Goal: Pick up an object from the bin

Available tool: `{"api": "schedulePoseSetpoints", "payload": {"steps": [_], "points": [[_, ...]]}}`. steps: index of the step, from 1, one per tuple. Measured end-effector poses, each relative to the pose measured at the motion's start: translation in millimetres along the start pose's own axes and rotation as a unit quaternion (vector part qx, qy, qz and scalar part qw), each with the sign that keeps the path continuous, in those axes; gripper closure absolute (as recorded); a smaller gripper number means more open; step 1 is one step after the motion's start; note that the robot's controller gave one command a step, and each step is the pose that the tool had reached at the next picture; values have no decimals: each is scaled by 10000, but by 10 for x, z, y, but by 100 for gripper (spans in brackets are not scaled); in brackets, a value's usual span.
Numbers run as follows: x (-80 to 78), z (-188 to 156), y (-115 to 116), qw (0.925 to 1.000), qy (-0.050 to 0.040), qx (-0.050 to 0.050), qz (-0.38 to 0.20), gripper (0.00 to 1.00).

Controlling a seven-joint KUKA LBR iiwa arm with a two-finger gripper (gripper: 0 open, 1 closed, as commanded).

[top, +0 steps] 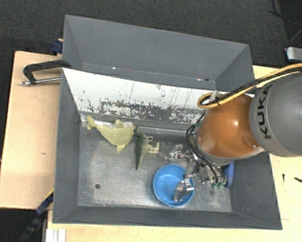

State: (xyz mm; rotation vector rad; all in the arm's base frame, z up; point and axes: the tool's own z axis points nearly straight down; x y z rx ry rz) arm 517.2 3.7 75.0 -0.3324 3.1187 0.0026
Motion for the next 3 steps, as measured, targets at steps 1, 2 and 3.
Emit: {"api": "schedulePoseSetpoints", "payload": {"steps": [1,2,3], "points": [[-33,-26,-5,10000,-52,8,5,100],[-59,-74,-2,10000,-23,5,13,100],[-96,-912,0,10000,-42,14,15,100]]}}
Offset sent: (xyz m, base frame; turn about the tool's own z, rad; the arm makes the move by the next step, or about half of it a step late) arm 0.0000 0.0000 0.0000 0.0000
